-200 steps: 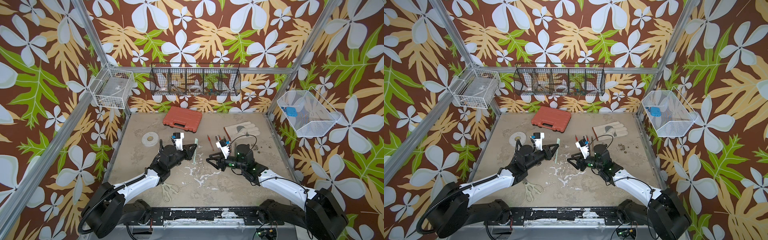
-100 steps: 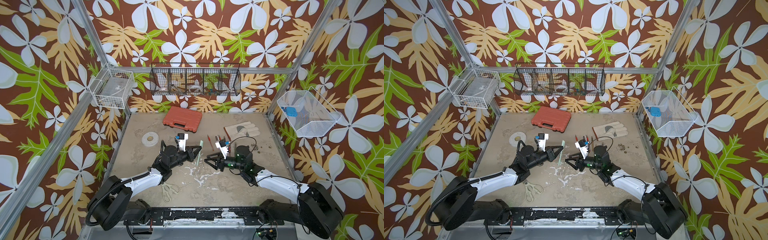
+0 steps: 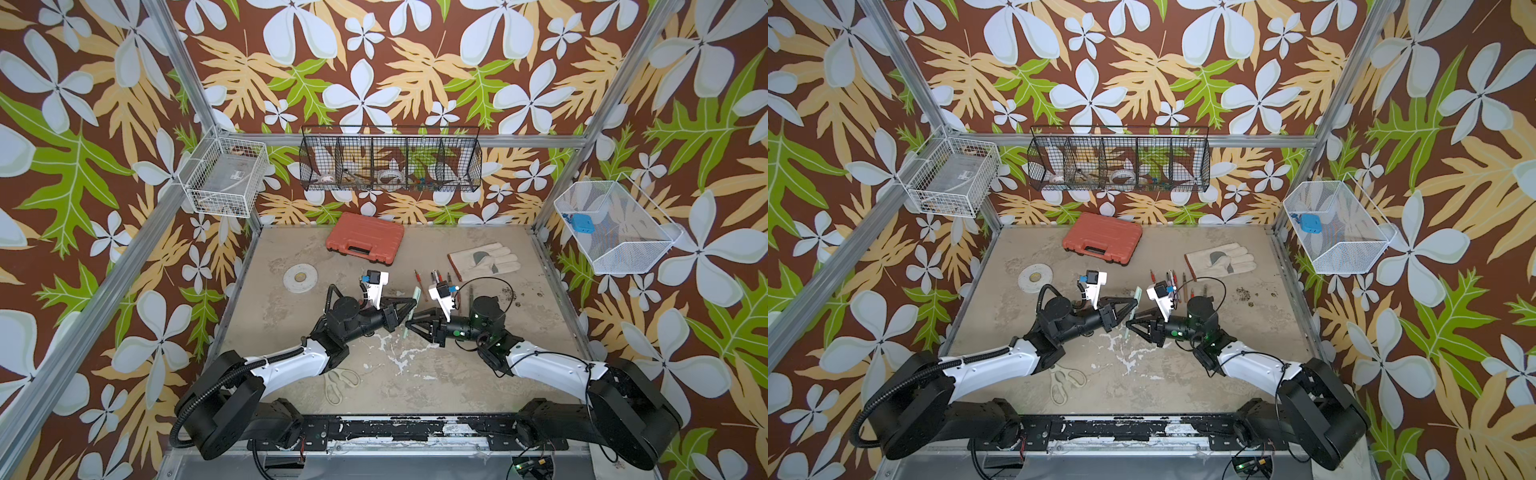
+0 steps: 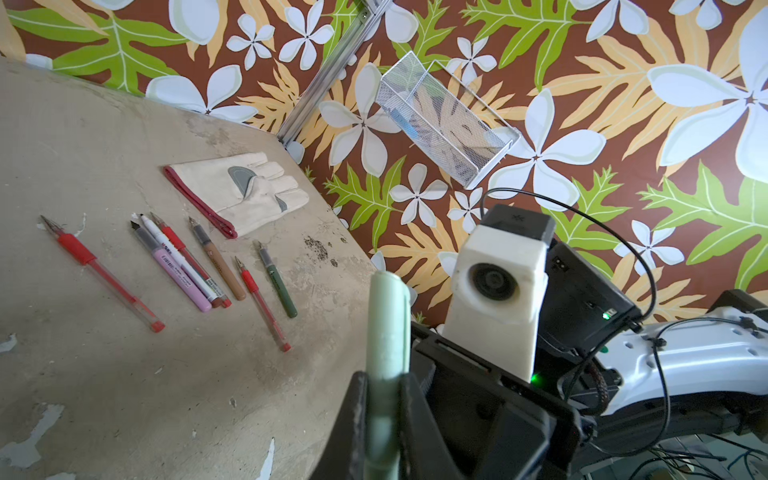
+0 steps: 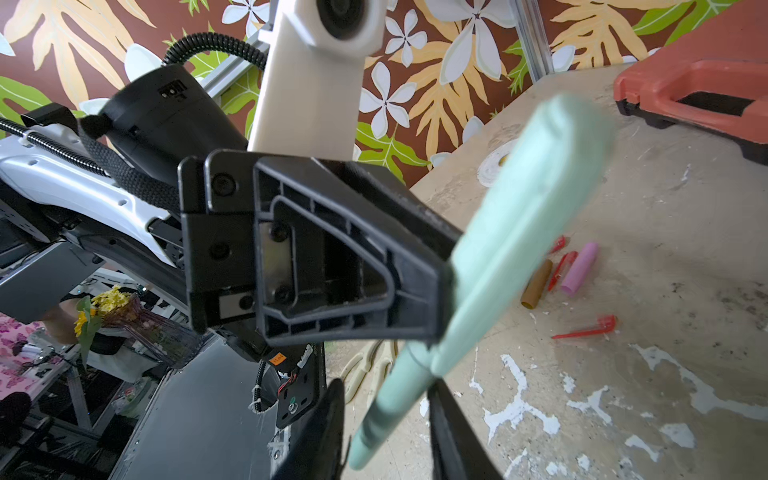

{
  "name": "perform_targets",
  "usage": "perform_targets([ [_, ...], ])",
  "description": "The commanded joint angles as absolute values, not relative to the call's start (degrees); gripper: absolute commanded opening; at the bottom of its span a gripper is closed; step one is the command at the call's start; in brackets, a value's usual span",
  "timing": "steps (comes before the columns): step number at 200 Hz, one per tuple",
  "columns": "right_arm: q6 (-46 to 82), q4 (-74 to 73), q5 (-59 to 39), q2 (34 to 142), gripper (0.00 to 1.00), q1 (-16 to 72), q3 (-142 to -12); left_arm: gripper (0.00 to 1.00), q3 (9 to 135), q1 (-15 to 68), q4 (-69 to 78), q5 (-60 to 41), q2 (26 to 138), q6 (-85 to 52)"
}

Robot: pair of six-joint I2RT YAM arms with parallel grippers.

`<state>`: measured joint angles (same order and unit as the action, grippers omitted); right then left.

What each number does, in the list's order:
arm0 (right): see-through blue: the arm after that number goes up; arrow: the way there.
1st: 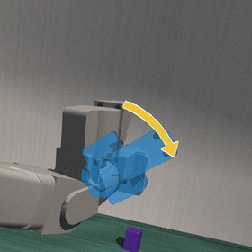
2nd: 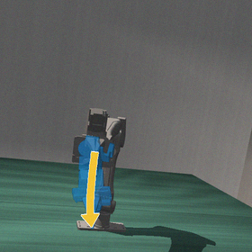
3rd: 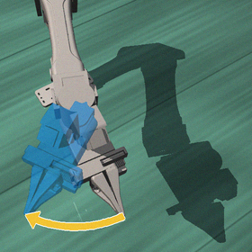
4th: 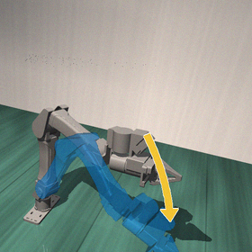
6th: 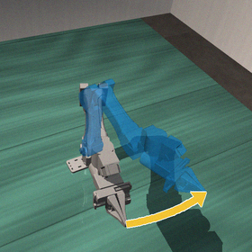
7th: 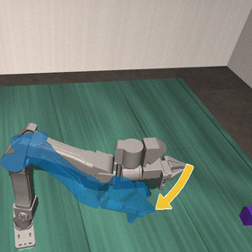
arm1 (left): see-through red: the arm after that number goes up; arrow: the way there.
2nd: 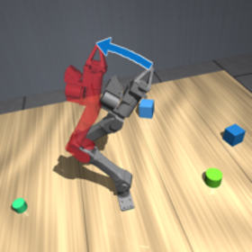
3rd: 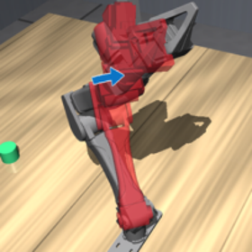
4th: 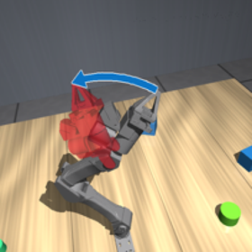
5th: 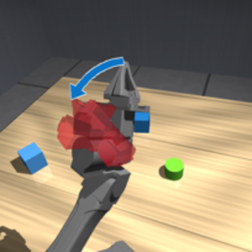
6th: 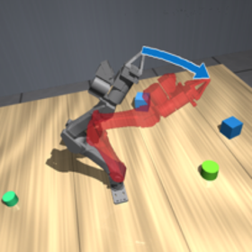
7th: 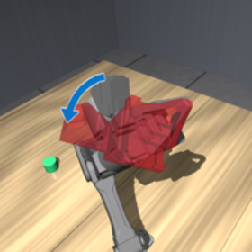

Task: Open the pen caps
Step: 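Close the right gripper on the pale green pen body below the left gripper, then pull the right gripper down away from the left gripper to remove the cap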

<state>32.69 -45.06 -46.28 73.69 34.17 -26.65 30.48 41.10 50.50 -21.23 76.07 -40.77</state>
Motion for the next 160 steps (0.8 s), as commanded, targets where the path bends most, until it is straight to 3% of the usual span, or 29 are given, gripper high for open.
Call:
perform_targets([
  [1,33.5,-49.4,-47.9,73.9,0.28,34.5,-26.6,0.02,29.9,41.6,55.2,-20.6,75.7,-42.0],
  [27,33.3,-49.3,-48.1,73.6,0.24,34.6,-26.6,0.01,29.3,41.6,57.1,-21.0,76.5,-42.9],
  [63,32.9,-49.4,-48.3,74.0,0.05,34.6,-26.6,0.03,28.7,41.7,59.2,-21.6,77.0,-43.8],
  [83,32.0,-48.7,-48.4,74.0,0.0,34.6,-26.6,0.14,28.3,41.7,59.5,-22.1,75.8,-42.7],
  [110,29.4,-46.0,-47.8,72.8,0.0,34.6,-26.7,0.5,28.5,41.6,56.4,-22.4,72.9,-39.4],
  [160,24.6,-42.7,-48.8,72.7,0.0,35.4,-27.7,0.57,28.0,39.1,52.1,-22.5,67.4,-37.2],
])
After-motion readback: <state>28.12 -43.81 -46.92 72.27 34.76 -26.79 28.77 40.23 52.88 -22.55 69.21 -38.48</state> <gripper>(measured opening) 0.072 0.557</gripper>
